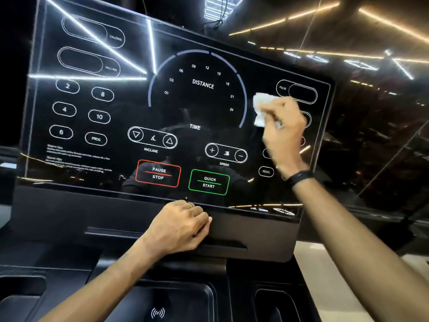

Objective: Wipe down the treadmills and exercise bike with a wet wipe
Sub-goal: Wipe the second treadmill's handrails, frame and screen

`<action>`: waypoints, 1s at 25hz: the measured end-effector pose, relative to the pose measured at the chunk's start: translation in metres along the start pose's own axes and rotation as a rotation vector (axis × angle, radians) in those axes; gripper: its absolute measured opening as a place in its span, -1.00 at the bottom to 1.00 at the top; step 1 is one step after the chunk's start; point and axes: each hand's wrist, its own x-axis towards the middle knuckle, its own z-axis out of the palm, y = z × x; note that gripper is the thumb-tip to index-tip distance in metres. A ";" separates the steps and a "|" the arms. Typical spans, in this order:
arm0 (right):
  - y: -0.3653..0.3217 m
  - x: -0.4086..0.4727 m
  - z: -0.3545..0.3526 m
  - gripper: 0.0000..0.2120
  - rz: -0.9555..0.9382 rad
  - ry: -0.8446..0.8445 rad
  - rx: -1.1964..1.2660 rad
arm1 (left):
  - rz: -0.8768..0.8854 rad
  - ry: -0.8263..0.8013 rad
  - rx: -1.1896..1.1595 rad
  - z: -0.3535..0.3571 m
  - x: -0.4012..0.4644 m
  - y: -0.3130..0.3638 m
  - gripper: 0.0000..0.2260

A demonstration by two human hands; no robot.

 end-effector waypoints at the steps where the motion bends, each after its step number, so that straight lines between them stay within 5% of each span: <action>1: -0.014 -0.018 0.013 -0.74 -0.024 -0.028 0.001 | 0.000 0.001 -0.003 0.000 0.000 0.000 -0.71; 3: -0.044 -0.072 0.033 -0.69 -0.380 -0.317 0.041 | 0.000 0.004 -0.008 0.001 -0.001 0.000 -0.71; 5: -0.039 -0.064 0.025 -0.63 -0.541 -0.475 0.050 | -0.003 0.008 -0.018 0.001 0.000 0.001 -0.71; 10: -0.014 0.014 0.012 -0.71 0.052 0.078 -0.056 | -0.024 0.001 -0.027 0.000 0.000 -0.001 -0.72; 11: -0.034 -0.007 0.029 -0.71 0.041 0.063 -0.051 | -0.028 -0.008 -0.036 0.000 0.000 0.000 -0.72; 14: -0.090 -0.080 0.062 -0.70 -0.407 -0.309 0.045 | -0.049 0.012 -0.077 -0.006 -0.001 -0.003 -0.70; 16: -0.068 -0.060 0.053 -0.64 -0.478 -0.377 0.010 | -0.134 0.074 -0.095 -0.018 -0.006 -0.012 -0.67; 21: -0.045 -0.008 0.040 -0.63 0.130 0.132 -0.024 | -0.367 0.289 0.121 -0.060 -0.036 -0.056 -0.71; 25: -0.110 -0.077 0.083 -0.61 -0.376 -0.307 0.068 | -0.647 0.482 0.181 -0.094 -0.058 -0.097 -0.76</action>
